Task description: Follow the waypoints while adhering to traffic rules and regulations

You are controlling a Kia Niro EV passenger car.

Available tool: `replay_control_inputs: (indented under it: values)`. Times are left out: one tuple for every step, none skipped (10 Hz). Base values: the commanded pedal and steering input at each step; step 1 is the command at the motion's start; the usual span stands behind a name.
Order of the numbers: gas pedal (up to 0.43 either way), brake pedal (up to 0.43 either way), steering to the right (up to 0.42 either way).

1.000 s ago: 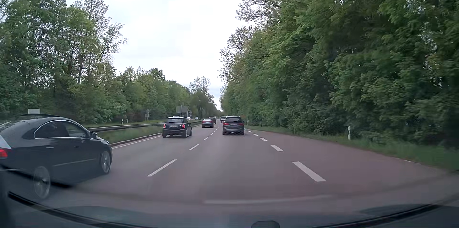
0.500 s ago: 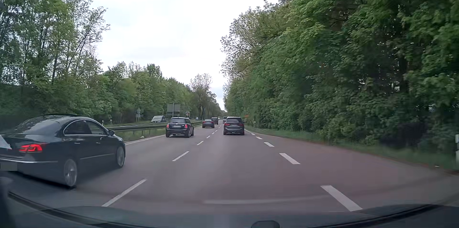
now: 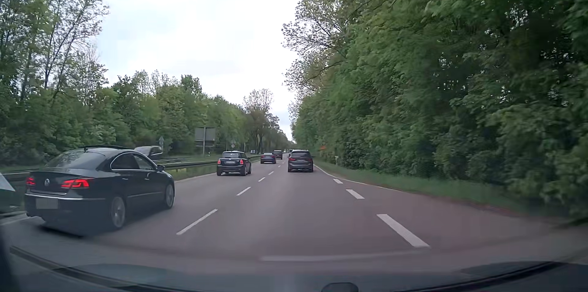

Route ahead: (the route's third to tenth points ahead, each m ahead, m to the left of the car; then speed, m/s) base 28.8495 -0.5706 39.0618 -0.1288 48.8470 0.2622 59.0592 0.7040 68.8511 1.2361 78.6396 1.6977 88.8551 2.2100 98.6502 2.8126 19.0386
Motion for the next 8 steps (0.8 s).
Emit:
replay_control_inputs:
  values:
    - [0.24, 0.0, -0.009]
    - [0.24, 0.0, -0.009]
    - [0.24, 0.0, -0.009]
    - [0.24, 0.0, -0.009]
    - [0.24, 0.0, -0.009]
    - [0.24, 0.0, -0.009]
    - [0.24, 0.0, -0.008]
    - [0.209, 0.0, -0.008]
